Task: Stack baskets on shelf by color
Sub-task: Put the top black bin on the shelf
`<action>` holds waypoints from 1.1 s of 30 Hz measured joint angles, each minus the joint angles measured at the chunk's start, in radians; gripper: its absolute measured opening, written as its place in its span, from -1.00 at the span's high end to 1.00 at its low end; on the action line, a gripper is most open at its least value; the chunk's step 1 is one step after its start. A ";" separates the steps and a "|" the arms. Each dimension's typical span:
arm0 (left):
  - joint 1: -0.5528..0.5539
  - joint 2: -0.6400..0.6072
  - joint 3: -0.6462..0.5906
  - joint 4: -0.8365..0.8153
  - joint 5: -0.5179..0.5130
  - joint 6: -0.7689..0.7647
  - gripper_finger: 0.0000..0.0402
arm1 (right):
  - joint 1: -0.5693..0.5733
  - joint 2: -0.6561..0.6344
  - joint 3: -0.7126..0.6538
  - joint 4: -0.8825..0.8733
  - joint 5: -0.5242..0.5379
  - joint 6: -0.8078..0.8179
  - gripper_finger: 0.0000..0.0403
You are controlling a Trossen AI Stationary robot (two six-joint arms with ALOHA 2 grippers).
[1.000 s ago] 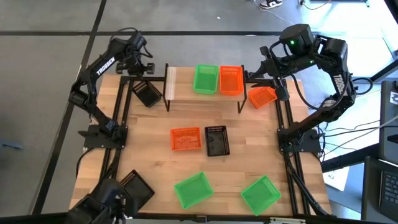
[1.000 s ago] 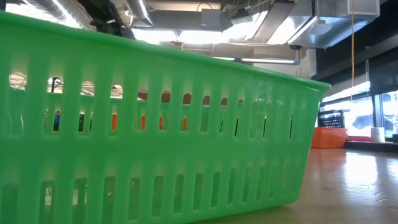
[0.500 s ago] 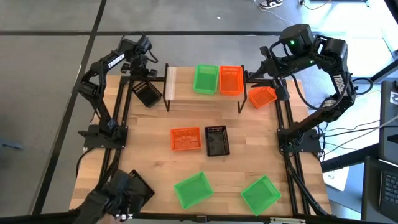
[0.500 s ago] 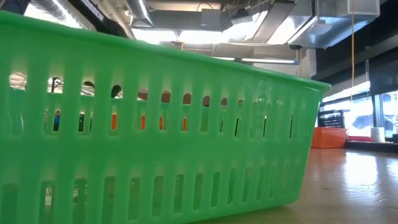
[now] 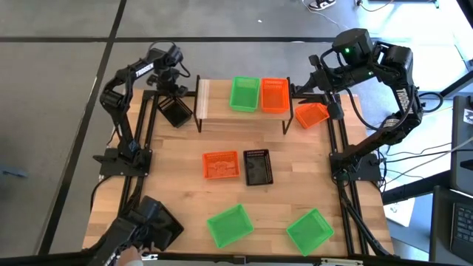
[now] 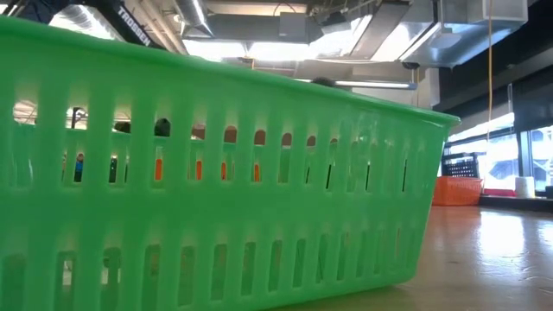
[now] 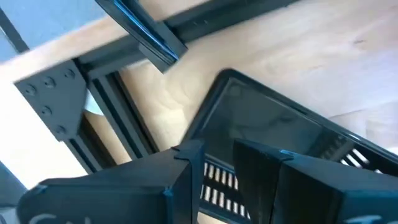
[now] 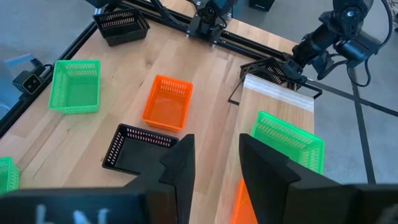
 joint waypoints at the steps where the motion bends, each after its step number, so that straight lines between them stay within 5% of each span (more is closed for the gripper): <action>1: 0.001 0.000 0.000 0.002 -0.002 0.005 0.63 | 0.000 0.000 0.000 0.000 0.000 0.000 0.39; 33: 0.000 0.002 -0.054 0.102 -0.041 0.034 0.63 | 0.000 0.000 0.000 0.000 0.000 0.000 0.39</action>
